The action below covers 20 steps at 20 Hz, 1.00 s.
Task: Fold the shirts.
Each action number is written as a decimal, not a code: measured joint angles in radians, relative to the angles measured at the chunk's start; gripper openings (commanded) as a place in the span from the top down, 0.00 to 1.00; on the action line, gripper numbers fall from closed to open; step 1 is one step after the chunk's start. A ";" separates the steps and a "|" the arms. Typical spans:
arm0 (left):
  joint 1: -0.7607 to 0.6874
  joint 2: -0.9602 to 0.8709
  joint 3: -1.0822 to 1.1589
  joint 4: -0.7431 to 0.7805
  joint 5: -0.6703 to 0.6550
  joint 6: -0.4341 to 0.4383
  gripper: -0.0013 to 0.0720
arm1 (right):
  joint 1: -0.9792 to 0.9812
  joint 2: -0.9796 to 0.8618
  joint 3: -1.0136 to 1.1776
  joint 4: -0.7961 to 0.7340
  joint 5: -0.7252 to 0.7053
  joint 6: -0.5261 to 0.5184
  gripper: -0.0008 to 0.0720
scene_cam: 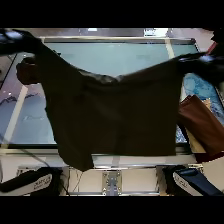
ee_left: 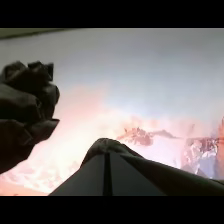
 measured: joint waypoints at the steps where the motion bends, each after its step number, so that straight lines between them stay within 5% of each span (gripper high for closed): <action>1: 0.000 -0.077 0.000 0.008 0.023 -0.012 0.97 | 0.000 -0.077 -0.039 0.007 -0.043 0.003 0.95; 3: 0.000 -0.205 0.000 0.027 0.076 -0.044 0.92 | 0.000 -0.214 -0.084 0.020 -0.156 0.028 0.93; 4: 0.000 -0.260 0.000 0.035 0.104 -0.062 0.62 | 0.000 -0.274 -0.100 0.032 -0.216 0.051 0.82; 5: 0.000 -0.299 0.000 0.043 0.136 -0.076 0.16 | 0.000 -0.323 -0.109 0.039 -0.297 0.079 0.60; 6: 0.000 -0.328 0.003 0.047 0.170 -0.092 0.02 | -0.001 -0.359 -0.116 0.050 -0.370 0.109 0.45; 9: 0.004 -0.365 0.050 0.076 0.246 -0.129 0.02 | -0.013 -0.412 -0.099 0.065 -0.558 0.188 0.45; 12: 0.022 -0.317 0.125 0.145 0.257 -0.179 0.02 | -0.054 -0.388 -0.047 0.071 -0.586 0.230 0.45; 16: 0.105 -0.140 0.142 0.249 0.143 -0.205 0.02 | -0.164 -0.232 -0.012 -0.003 -0.362 0.249 0.45; 20: 0.278 0.111 -0.105 0.266 -0.006 -0.217 0.02 | -0.284 -0.044 -0.037 -0.096 -0.089 0.229 0.45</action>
